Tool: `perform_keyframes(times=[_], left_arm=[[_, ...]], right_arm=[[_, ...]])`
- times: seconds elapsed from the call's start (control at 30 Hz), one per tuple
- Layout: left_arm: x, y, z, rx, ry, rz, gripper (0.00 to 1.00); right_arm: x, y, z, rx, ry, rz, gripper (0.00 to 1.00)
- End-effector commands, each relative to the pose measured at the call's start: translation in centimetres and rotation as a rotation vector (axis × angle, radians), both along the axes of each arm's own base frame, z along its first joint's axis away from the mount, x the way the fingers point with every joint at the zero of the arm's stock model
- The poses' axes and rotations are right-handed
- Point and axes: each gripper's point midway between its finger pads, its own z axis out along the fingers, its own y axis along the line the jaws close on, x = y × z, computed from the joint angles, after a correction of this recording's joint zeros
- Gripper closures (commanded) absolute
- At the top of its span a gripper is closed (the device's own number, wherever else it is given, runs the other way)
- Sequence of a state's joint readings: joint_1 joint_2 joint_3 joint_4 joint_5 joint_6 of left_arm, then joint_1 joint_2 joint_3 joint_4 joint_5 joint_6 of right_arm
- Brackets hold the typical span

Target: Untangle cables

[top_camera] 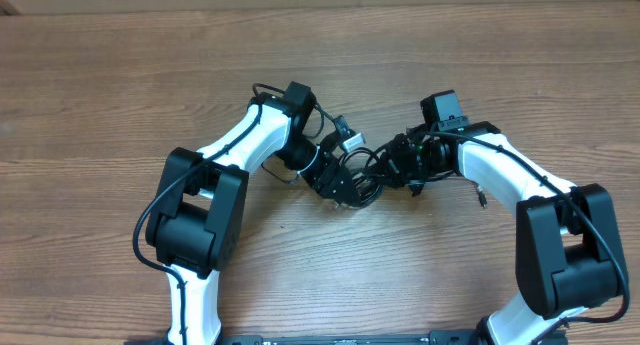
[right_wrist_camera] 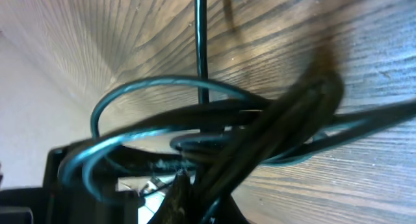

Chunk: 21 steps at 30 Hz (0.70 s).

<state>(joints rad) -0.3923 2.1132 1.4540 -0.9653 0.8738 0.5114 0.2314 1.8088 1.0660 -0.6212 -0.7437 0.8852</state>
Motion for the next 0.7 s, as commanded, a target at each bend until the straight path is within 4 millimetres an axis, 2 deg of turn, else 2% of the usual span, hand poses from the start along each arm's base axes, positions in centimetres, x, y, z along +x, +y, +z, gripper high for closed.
perform_keyframes(times=[0.0,0.17,0.33,0.5,0.67], left_arm=[[1.9,1.6,-1.7,0.152,-0.020,0.095,0.42],[3.6,2.9,-3.3,0.292,-0.029,0.215,0.48],[4.1,4.0,-4.6,0.381,-0.024,0.291,0.54],[3.5,6.5,-6.8,0.526,-0.025,0.342,0.58],[1.9,7.4,-8.3,0.560,0.004,0.333,0.57]], right_arm=[[0.0,1.3,1.7,0.079,-0.068,0.089,0.96],[-0.3,2.1,2.6,0.151,-0.097,0.138,0.96],[-0.4,2.8,3.8,0.230,-0.146,0.187,0.96],[0.0,2.7,4.3,0.259,-0.167,0.186,0.96],[0.8,1.9,4.9,0.291,-0.181,0.158,0.96]])
